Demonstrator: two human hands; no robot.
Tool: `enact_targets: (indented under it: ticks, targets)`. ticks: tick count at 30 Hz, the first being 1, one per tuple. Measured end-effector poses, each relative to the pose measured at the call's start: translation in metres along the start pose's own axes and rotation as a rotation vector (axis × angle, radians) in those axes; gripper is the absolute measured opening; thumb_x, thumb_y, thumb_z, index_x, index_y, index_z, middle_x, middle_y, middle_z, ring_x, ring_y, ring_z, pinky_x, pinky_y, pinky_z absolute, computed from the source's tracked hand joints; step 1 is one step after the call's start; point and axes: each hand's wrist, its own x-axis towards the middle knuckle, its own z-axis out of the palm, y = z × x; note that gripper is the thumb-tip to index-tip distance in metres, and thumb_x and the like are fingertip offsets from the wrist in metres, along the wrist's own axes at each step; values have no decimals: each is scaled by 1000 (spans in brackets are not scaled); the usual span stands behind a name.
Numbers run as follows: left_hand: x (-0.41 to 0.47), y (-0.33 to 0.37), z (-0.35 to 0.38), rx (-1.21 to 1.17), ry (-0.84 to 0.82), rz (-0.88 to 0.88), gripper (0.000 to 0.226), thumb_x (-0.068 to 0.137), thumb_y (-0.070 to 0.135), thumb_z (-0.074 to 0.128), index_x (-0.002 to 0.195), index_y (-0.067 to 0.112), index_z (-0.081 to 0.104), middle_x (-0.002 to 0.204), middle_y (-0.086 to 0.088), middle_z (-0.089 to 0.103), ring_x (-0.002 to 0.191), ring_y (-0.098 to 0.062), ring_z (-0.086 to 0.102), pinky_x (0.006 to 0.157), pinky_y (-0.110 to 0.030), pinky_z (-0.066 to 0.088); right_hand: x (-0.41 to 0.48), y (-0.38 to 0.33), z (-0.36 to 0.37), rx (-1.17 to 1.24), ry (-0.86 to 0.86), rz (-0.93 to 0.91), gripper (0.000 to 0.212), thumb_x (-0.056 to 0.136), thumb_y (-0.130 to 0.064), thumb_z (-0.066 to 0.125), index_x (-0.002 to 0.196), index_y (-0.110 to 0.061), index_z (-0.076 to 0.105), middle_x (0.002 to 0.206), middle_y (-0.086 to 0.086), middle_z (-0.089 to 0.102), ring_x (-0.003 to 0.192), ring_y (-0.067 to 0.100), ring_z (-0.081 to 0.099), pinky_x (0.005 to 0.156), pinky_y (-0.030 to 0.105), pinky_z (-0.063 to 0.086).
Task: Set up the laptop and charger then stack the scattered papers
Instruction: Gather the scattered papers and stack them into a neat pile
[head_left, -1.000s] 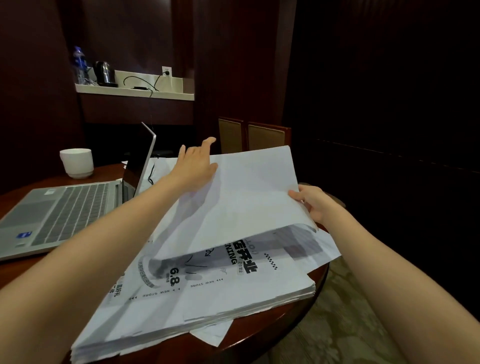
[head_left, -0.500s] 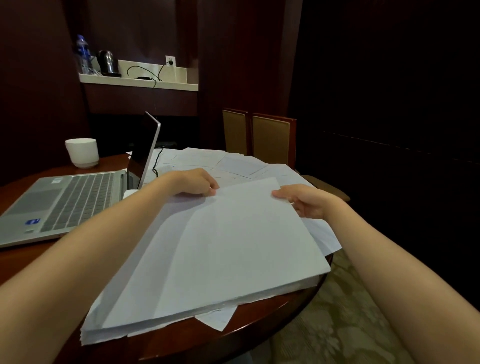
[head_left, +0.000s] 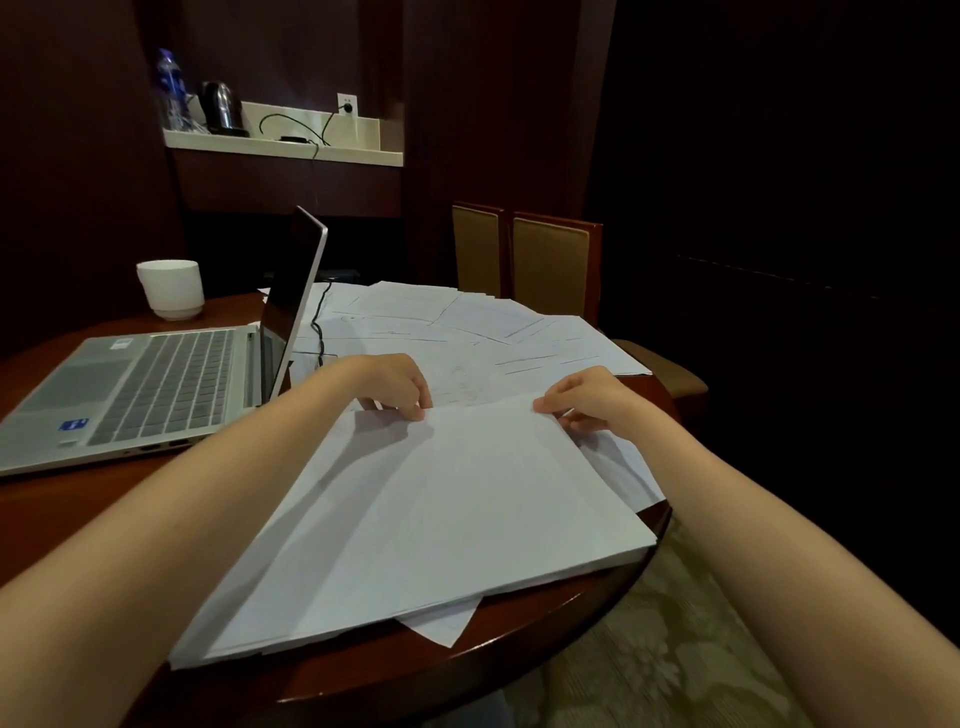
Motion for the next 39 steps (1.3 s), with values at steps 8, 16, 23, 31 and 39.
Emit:
enact_targets:
  ticks: [8, 16, 23, 31, 39]
  targets:
    - [6, 14, 7, 163, -16, -40, 35, 83, 2, 52, 112, 22, 50, 107, 1, 50, 95, -18, 48, 80, -28, 43, 12, 24, -23, -229, 215, 108, 32, 82, -24, 71, 104, -2, 65, 87, 7, 62, 72, 19, 57, 63, 26, 49]
    - [22, 51, 31, 191, 17, -18, 15, 84, 4, 37, 75, 4, 49, 80, -9, 50, 68, -24, 49, 65, -29, 39, -3, 41, -41, -521, 264, 251, 48, 77, -45, 70, 91, -6, 46, 79, 8, 43, 82, 26, 46, 67, 31, 39]
    - [22, 50, 35, 45, 103, -46, 13, 89, 18, 38, 81, 9, 44, 81, -3, 44, 87, -24, 45, 75, -29, 35, -9, 32, -56, -556, 76, 337, 78, 80, -49, 67, 136, -2, 40, 131, 15, 49, 117, 32, 50, 97, 35, 43]
    - [20, 52, 36, -45, 121, -46, 34, 90, 16, 37, 115, -1, 53, 102, -16, 53, 87, -26, 44, 75, -30, 35, -23, 27, -53, -617, -10, 362, 74, 84, -43, 64, 140, -2, 36, 143, 12, 39, 129, 30, 40, 100, 32, 36]
    - [27, 47, 39, -117, 137, -34, 18, 88, 12, 37, 70, 9, 38, 85, -10, 46, 81, -24, 41, 68, -28, 31, -18, 25, -60, -509, 223, 242, 36, 94, -33, 54, 111, -1, 54, 91, 8, 49, 89, 21, 46, 73, 26, 36]
